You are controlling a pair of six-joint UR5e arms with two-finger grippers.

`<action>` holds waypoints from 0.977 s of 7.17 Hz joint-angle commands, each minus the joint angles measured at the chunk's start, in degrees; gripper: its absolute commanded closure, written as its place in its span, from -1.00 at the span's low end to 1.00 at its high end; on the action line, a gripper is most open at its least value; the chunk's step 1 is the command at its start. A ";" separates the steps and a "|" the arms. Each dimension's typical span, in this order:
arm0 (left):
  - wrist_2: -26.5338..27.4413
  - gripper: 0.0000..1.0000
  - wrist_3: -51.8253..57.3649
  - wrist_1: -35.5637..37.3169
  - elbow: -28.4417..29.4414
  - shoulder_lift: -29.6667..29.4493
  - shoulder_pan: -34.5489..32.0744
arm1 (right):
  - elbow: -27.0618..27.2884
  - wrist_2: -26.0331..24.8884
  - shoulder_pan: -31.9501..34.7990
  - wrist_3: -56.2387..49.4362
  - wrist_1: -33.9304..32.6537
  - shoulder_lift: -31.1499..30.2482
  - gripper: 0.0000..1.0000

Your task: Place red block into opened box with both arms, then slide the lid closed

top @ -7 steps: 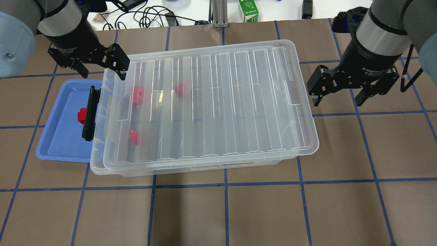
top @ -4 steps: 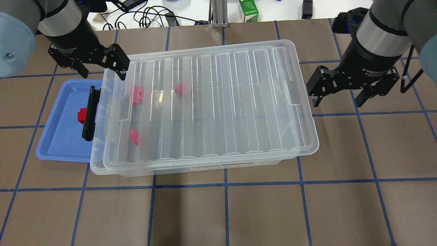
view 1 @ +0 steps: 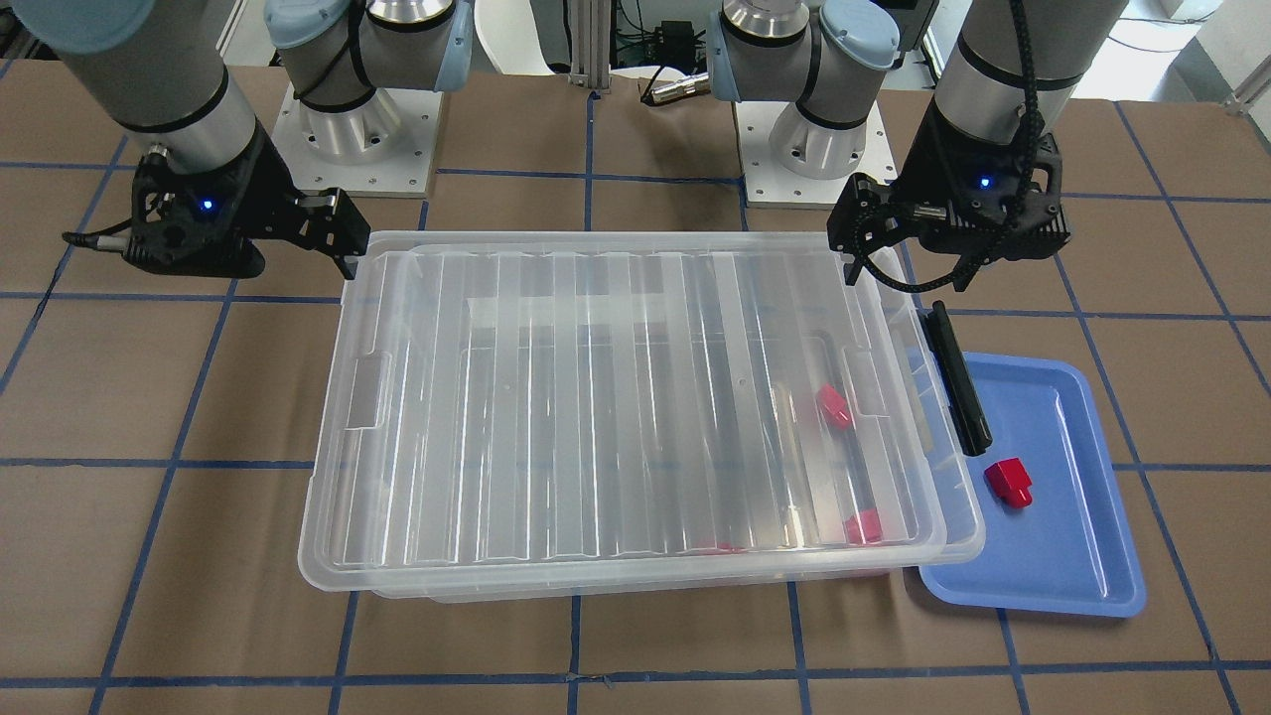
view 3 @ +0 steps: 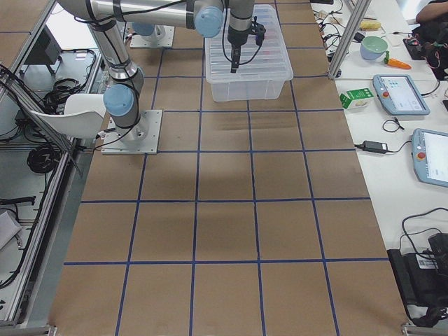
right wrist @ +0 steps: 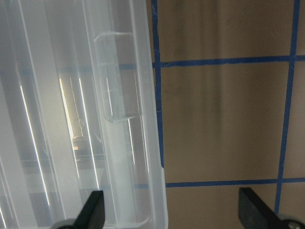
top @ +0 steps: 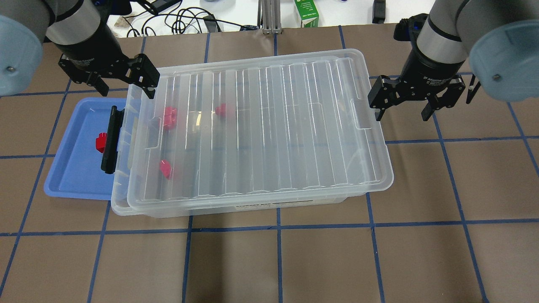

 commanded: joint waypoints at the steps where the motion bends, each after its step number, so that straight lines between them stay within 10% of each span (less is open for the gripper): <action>1: 0.06 -1.00 0.00 -0.09 0.00 0.00 0.00 | -0.13 -0.34 -0.38 -0.17 -5.51 5.53 -1.00; 7: -2.65 -1.00 4.55 -0.70 -2.27 -1.92 17.25 | -0.39 0.01 -0.29 -0.17 -10.07 11.95 -1.00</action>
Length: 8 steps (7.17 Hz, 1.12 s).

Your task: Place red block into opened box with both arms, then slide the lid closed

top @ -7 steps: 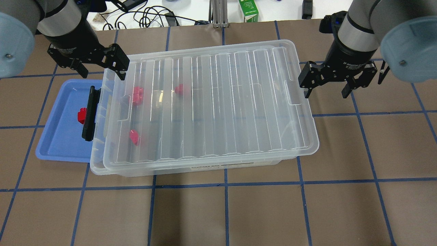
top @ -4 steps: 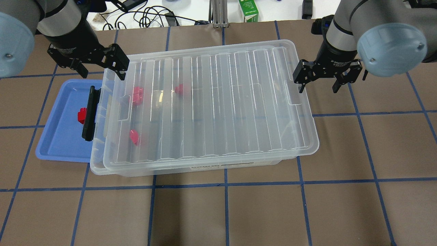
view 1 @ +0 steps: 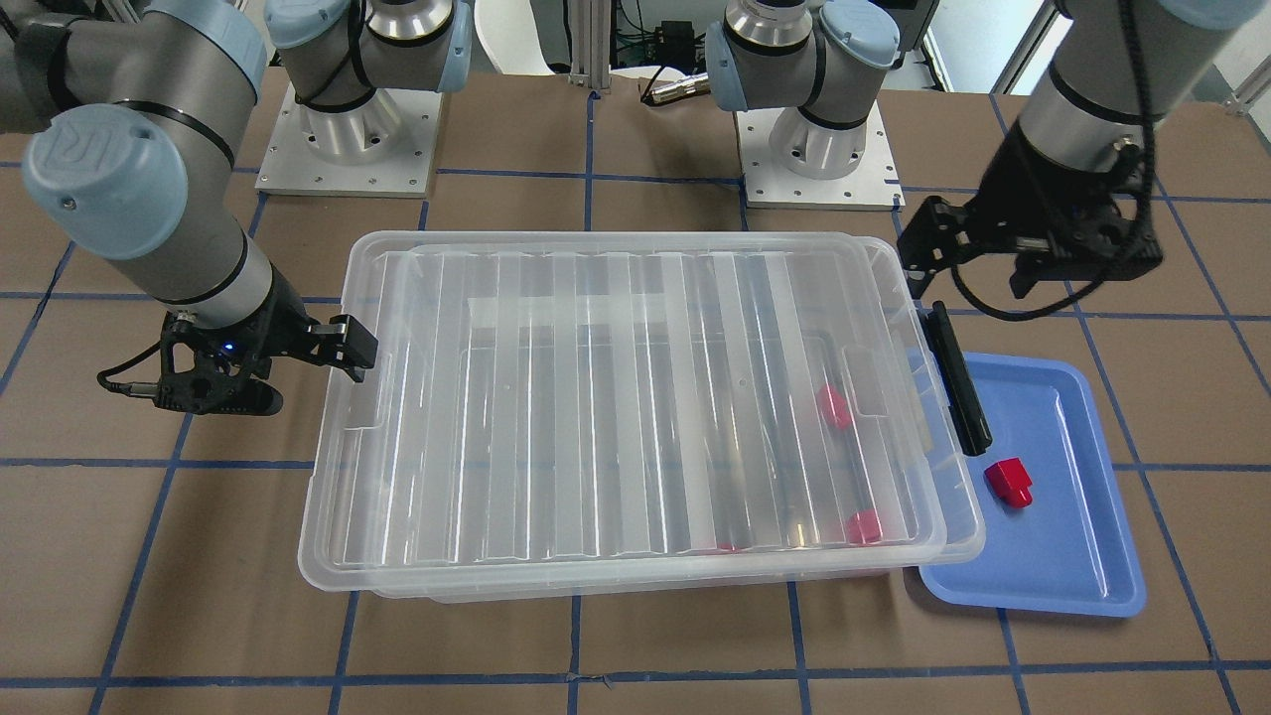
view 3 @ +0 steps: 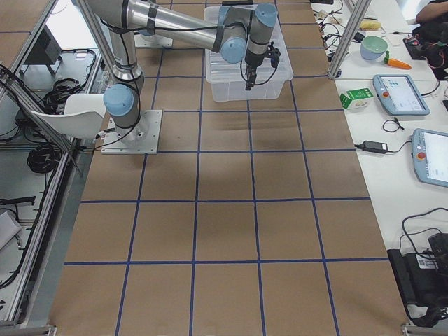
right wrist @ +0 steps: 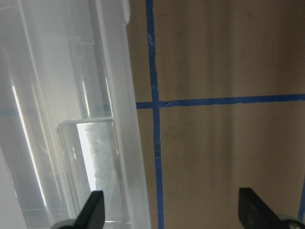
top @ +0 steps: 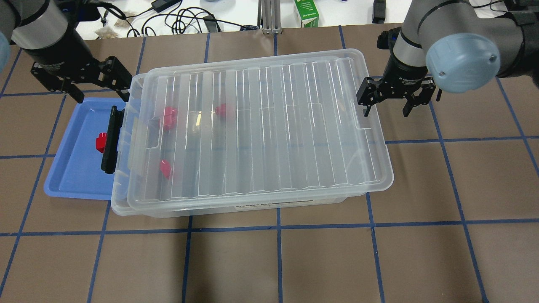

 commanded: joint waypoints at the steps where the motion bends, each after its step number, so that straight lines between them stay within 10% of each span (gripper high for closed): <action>1: -1.51 -1.00 7.65 0.38 -2.20 -2.69 12.38 | -0.42 -0.03 -0.09 -0.06 -2.30 2.10 -1.00; 8: -5.29 -1.00 10.26 29.21 -15.39 -15.44 18.68 | -0.86 -0.91 -7.19 -6.02 -2.22 2.46 -1.00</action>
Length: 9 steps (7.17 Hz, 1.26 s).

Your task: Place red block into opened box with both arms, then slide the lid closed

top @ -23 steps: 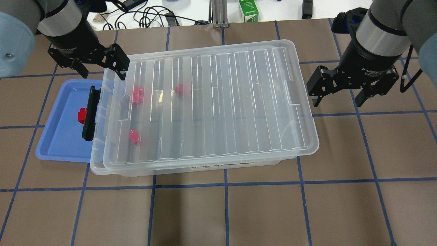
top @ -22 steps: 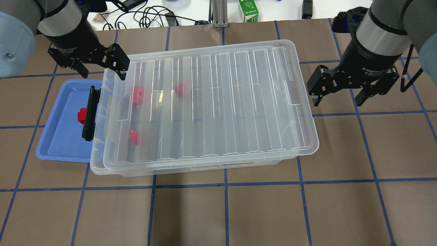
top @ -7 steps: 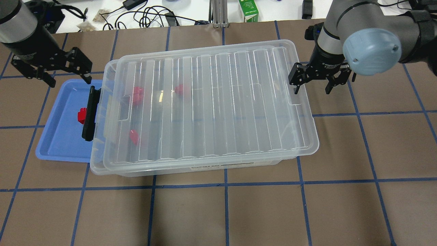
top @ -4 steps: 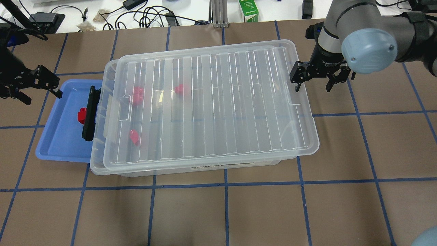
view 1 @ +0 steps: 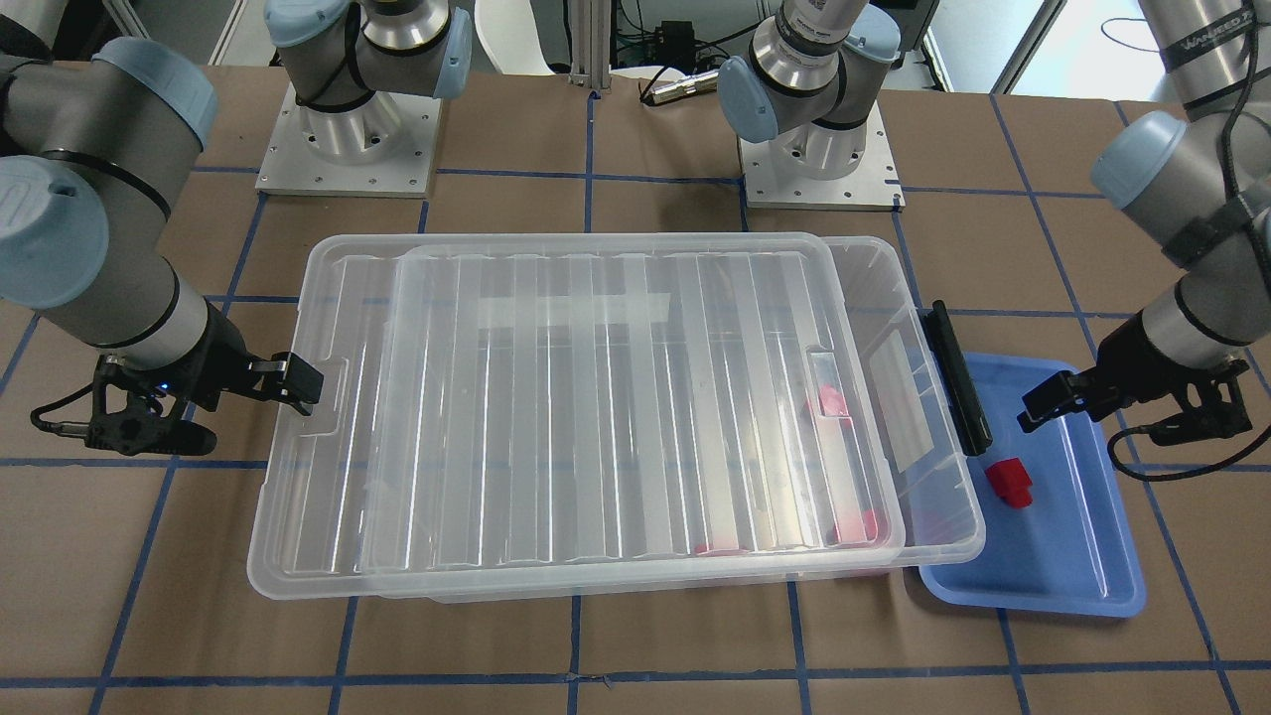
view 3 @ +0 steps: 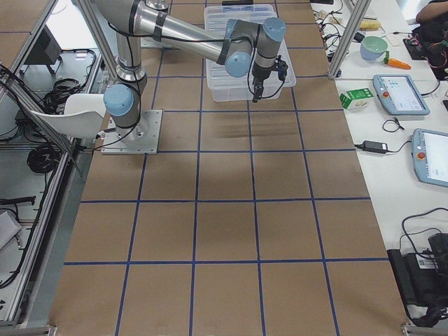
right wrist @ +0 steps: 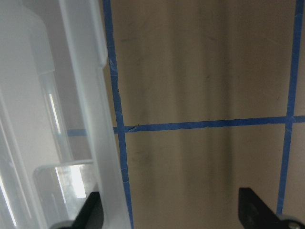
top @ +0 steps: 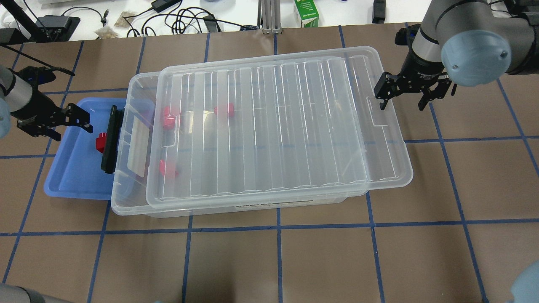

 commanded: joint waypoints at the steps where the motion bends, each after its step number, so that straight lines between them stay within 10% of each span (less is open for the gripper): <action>1: 0.12 -1.00 -1.01 2.45 -1.78 -2.02 -0.21 | -0.03 0.02 -3.27 -2.52 0.03 -0.03 -1.00; 9: 0.29 -1.00 -8.30 11.46 -3.54 -7.38 -0.65 | -0.12 -2.27 -9.34 -6.92 0.12 -0.12 -1.00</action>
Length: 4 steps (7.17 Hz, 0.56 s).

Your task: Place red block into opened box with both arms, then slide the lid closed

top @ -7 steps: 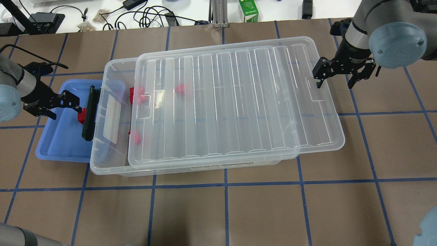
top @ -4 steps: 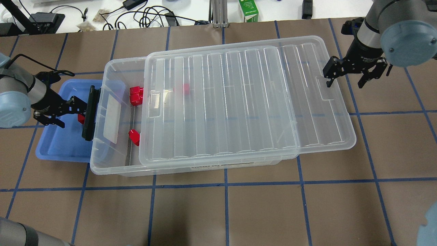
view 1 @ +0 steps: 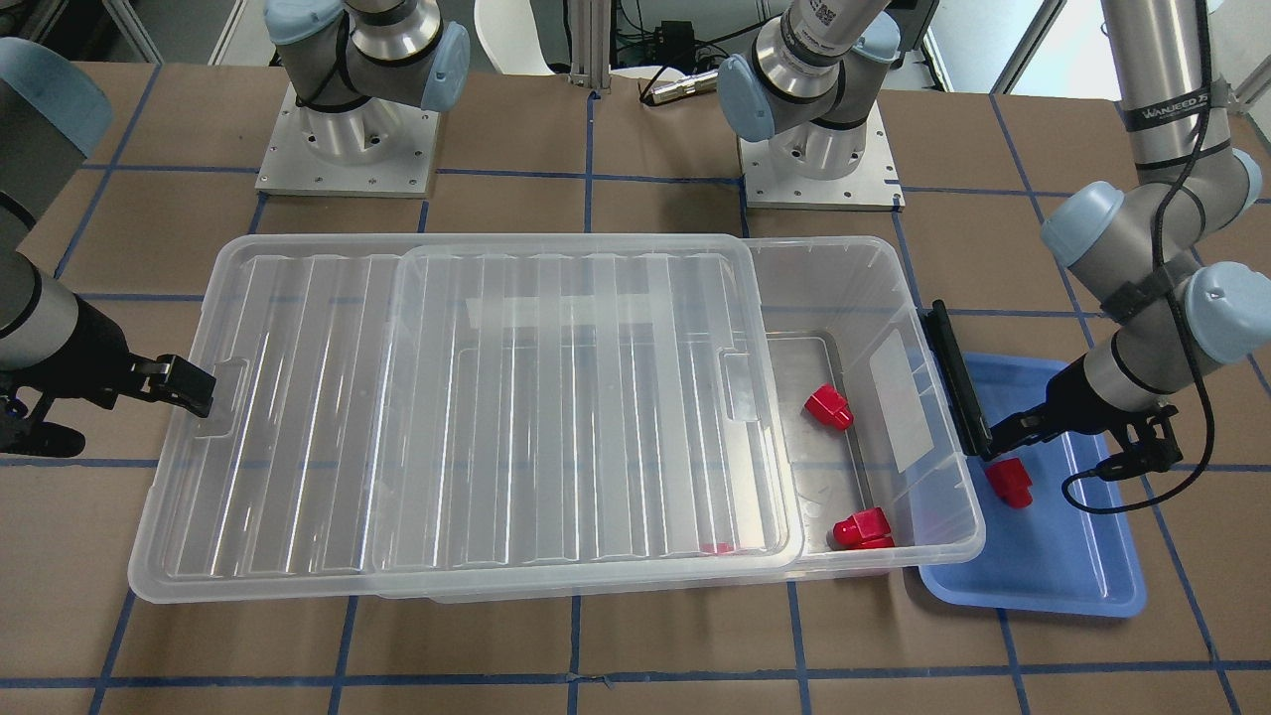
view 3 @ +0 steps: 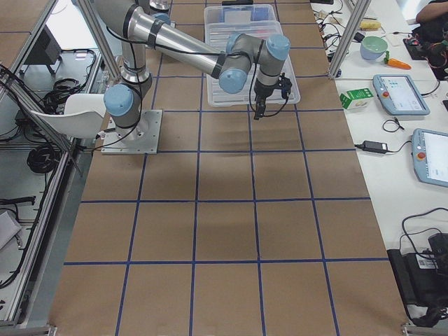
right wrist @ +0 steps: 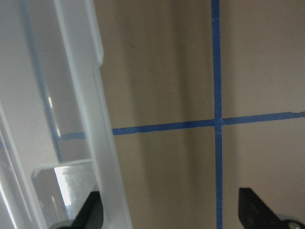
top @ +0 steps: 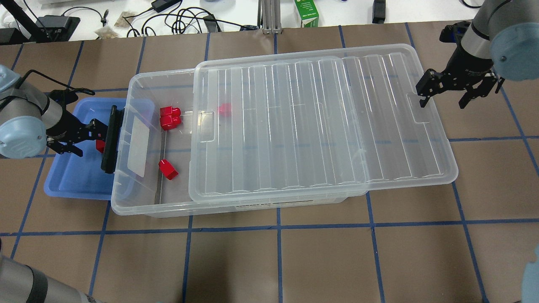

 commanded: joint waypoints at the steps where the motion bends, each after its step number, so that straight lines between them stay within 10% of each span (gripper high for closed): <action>1: -0.05 -1.00 -2.56 4.14 -0.16 -2.47 -0.08 | -0.80 -0.58 -0.87 -1.02 0.18 -0.07 -1.00; 4: -0.06 -0.73 -3.54 5.90 0.11 -3.80 -0.08 | -2.04 -1.11 -0.96 -1.46 1.06 0.01 -1.00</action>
